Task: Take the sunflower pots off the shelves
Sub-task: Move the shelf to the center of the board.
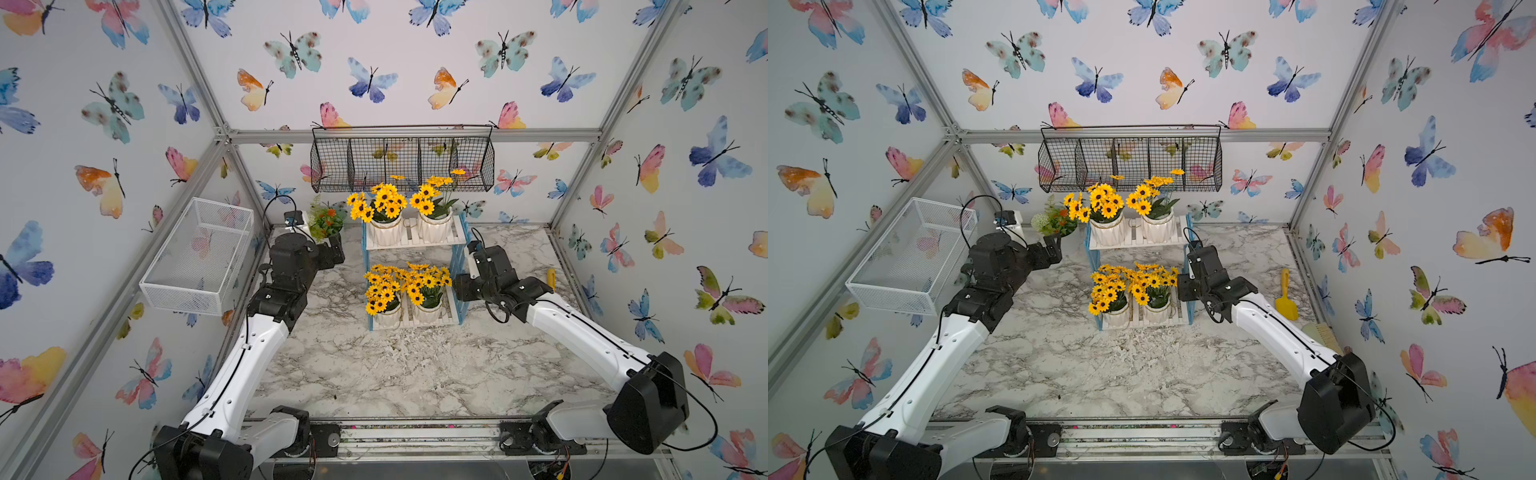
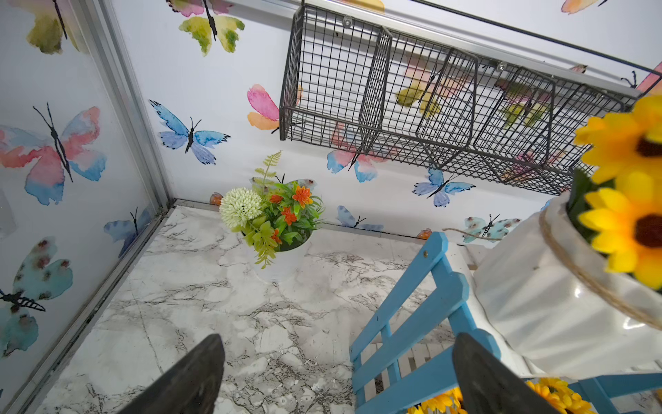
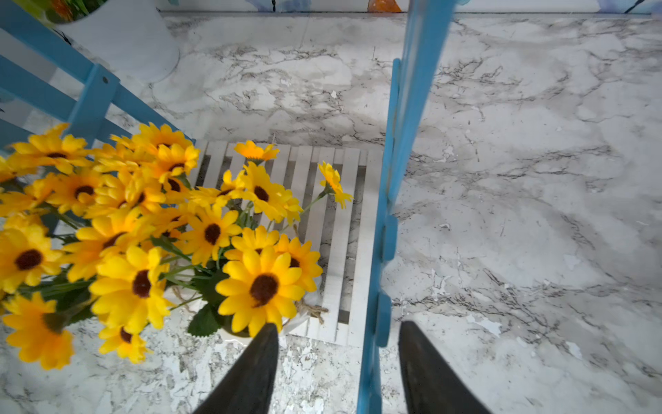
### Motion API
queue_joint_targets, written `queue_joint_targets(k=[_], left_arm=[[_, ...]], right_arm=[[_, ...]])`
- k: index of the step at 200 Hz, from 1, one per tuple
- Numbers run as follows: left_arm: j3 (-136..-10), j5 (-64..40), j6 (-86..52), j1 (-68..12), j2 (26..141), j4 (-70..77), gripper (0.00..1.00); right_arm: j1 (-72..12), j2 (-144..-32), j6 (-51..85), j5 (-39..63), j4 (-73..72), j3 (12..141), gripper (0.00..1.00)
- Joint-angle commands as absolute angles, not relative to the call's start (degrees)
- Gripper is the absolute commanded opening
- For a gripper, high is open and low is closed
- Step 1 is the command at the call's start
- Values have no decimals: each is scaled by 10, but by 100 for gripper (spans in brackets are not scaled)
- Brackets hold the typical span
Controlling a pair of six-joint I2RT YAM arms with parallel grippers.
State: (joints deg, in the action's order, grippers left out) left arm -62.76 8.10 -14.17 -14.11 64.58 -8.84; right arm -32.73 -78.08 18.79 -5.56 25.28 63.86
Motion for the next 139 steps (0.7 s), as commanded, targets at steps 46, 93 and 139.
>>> queue_joint_targets(k=[46, 93, 139], left_arm=[[-617, 96, -120, -142, 608, -57, 98], [-611, 41, -102, -139, 588, -4, 98], [-615, 15, -94, -127, 578, 11, 98]], right_arm=[[-331, -632, 45, 27, 204, 638, 98], [-303, -622, -26, 139, 93, 612, 98], [-194, -630, -33, 282, -13, 579, 98]])
